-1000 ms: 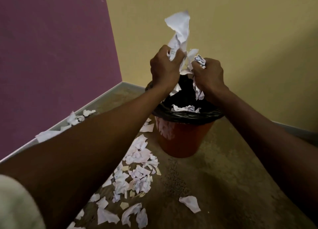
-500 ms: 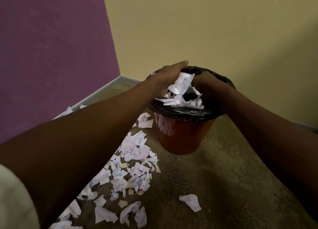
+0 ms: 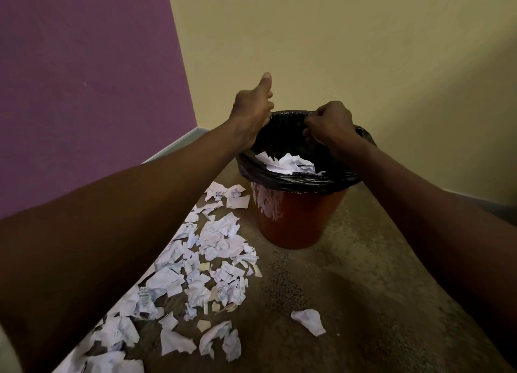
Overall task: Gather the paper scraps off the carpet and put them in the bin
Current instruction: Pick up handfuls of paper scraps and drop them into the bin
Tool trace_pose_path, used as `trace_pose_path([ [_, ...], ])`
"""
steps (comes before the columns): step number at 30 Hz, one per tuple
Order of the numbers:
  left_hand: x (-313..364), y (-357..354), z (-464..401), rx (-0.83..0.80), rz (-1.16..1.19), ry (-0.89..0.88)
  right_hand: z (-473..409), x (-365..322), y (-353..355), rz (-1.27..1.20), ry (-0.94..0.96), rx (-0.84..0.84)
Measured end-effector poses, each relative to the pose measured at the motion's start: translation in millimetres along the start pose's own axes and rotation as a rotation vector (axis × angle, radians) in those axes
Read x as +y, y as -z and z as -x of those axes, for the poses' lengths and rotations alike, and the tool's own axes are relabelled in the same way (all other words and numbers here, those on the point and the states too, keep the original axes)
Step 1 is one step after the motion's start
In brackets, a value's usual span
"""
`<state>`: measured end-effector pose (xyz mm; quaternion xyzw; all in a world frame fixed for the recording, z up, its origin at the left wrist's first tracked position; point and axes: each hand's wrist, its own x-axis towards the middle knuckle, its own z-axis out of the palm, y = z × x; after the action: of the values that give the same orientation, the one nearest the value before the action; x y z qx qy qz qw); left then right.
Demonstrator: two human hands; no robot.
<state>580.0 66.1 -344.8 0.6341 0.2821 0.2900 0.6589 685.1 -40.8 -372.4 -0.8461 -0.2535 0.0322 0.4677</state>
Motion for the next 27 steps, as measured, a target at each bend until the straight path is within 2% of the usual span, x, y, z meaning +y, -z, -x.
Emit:
trace_pose_path([
  [2, -2, 6, 8, 0.029, 0.040, -0.022, 14, -10, 3, -0.057, 0.053, -0.107],
  [6, -12, 20, 19, 0.098, 0.042, -0.043, 46, -27, 5, -0.138, 0.164, -0.502],
  [9, -16, 30, 29, 0.107, 0.061, -0.041, 57, -28, 3, -0.194, 0.160, -0.625],
  [12, -21, 37, 36, 0.102, 0.054, -0.041, 58, -22, -2, -0.206, 0.165, -0.569],
  [17, -25, 49, 47, 0.103, 0.023, -0.045, 59, -16, -2, -0.035, 0.291, -0.278],
  [20, -31, 57, 60, 0.131, 0.025, -0.061, 66, -14, -1, -0.100, 0.314, -0.176],
  [24, -62, 74, 95, 0.242, -0.072, -0.082, 103, -11, -3, -0.279, 0.363, -0.237],
  [27, -103, 93, 121, 0.269, -0.191, -0.040, 133, 0, -14, -0.305, 0.399, -0.311],
])
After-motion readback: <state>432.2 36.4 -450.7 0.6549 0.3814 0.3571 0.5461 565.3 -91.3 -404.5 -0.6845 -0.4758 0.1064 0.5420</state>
